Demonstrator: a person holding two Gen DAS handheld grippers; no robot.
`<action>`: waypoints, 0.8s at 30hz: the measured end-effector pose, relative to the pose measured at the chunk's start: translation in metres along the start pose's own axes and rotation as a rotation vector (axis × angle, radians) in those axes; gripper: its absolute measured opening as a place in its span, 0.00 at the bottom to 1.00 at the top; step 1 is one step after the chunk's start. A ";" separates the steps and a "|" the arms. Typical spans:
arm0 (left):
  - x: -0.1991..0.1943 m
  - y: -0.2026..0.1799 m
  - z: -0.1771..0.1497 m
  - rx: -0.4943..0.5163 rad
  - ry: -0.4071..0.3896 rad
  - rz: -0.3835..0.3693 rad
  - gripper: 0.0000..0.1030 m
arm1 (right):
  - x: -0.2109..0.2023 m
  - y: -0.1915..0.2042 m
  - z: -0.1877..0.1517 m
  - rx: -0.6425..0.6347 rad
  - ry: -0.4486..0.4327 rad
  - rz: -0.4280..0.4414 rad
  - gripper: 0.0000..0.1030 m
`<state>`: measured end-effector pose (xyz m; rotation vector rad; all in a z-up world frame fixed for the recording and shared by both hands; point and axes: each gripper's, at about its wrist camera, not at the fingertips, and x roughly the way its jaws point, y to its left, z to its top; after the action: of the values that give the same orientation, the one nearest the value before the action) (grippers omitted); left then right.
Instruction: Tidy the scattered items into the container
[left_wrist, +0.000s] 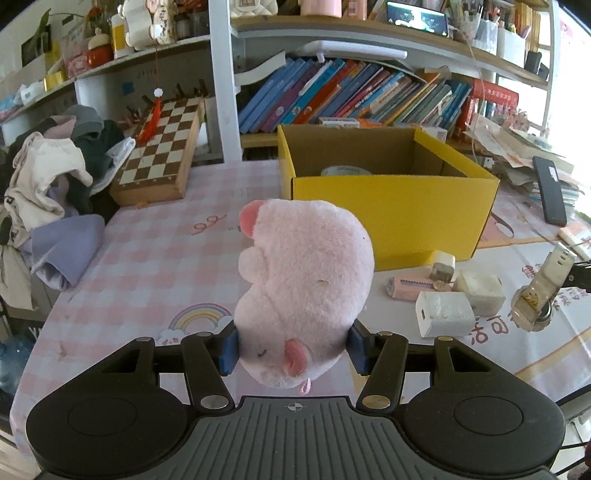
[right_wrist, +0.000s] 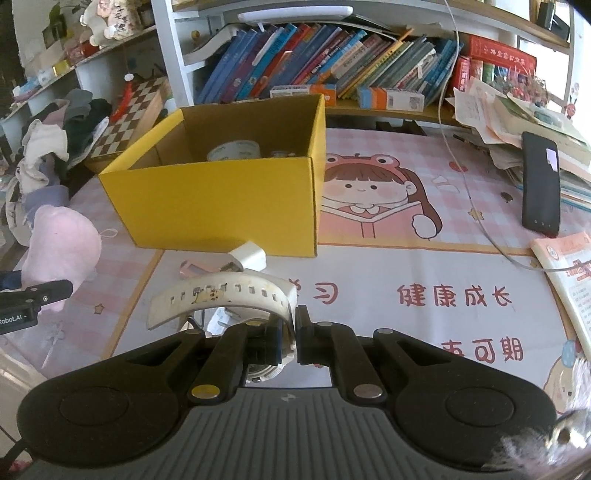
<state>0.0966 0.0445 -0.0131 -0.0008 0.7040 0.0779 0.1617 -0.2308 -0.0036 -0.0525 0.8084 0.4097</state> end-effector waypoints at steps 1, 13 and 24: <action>-0.002 0.000 0.001 0.002 -0.006 -0.003 0.54 | -0.001 0.001 0.001 -0.002 -0.004 0.002 0.06; -0.031 -0.010 0.031 0.057 -0.138 -0.038 0.54 | -0.021 0.016 0.029 -0.040 -0.081 0.043 0.06; -0.023 -0.020 0.074 0.094 -0.237 -0.035 0.54 | -0.021 0.012 0.080 -0.105 -0.172 0.086 0.06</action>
<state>0.1281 0.0251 0.0574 0.0849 0.4702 0.0111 0.1991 -0.2107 0.0679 -0.0788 0.6203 0.5306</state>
